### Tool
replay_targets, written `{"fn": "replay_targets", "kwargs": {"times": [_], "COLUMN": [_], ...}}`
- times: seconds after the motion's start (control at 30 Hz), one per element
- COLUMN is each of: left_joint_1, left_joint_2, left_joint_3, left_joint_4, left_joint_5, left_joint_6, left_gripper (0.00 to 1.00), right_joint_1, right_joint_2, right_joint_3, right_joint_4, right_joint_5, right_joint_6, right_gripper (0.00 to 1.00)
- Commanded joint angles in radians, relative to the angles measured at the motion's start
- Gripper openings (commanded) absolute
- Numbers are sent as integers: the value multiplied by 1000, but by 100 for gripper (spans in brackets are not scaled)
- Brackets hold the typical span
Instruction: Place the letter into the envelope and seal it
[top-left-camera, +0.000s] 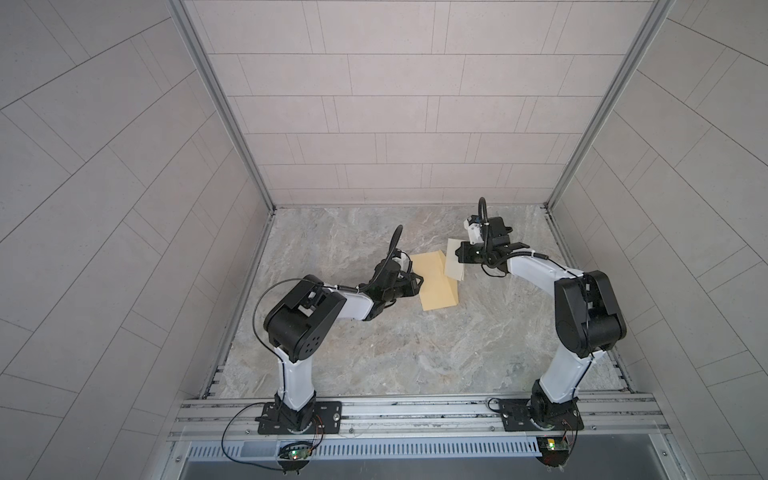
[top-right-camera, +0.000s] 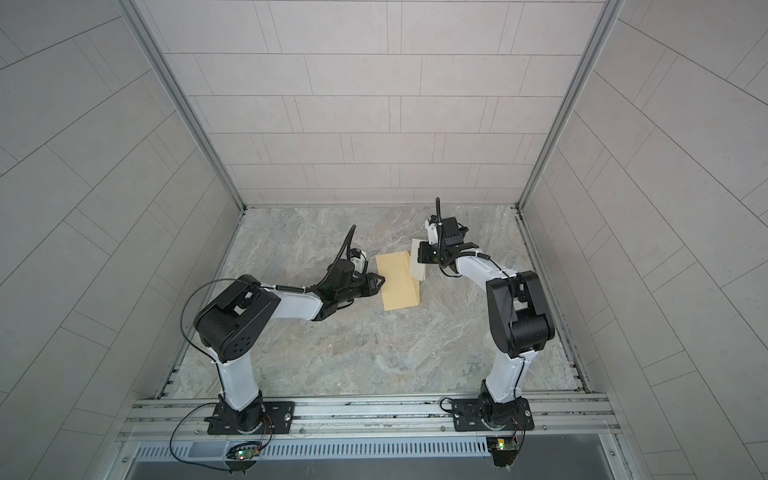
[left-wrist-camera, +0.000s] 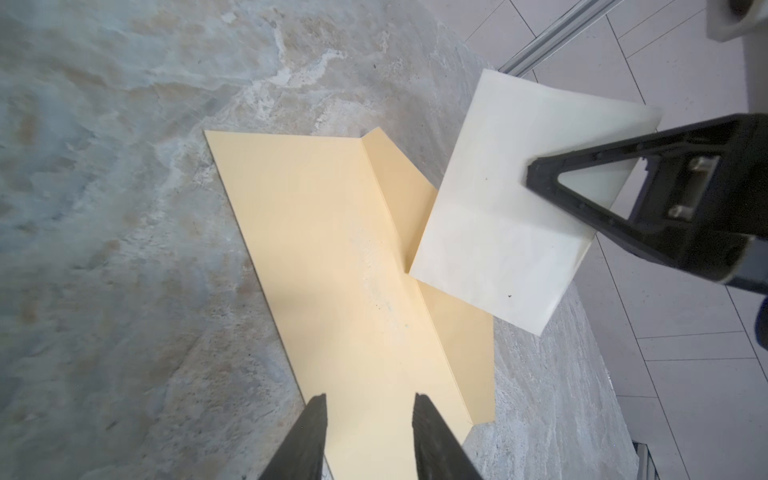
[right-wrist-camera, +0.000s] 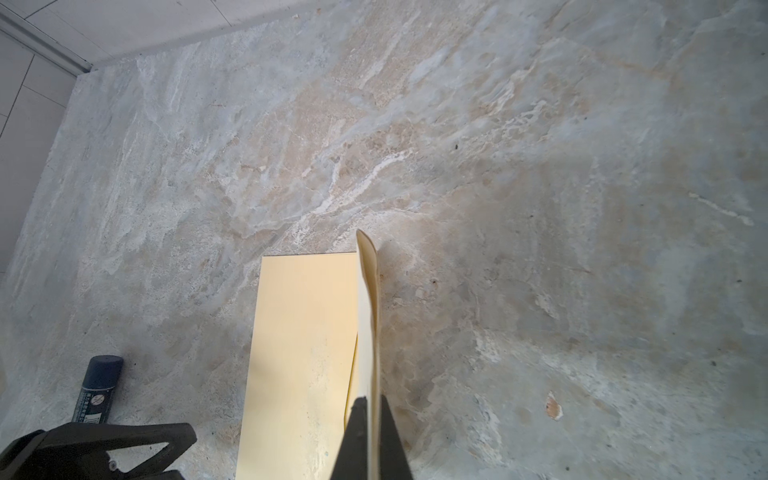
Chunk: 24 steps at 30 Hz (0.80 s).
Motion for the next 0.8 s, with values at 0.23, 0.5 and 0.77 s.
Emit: {"fn": "replay_targets", "kwargs": {"times": [0.23,0.5,0.77], "left_joint_1": [-6,-5,-4], "left_joint_2": [53,75,93], "left_joint_3": [38,50,46], "left_joint_4": [-23,-41,-43], "left_joint_5": [-14,-29,-39], "left_joint_6": [26,38,42], "left_gripper": [30,24,21], "right_joint_1": [-11,-13,-13], "right_joint_2": [38,54,60], "right_joint_3": [-17,-23,-23], "right_joint_4": [14,9,-10], "right_joint_5": [-33,-56,-75], "right_joint_6": [26,32,12], "right_gripper": [0,0,0]}}
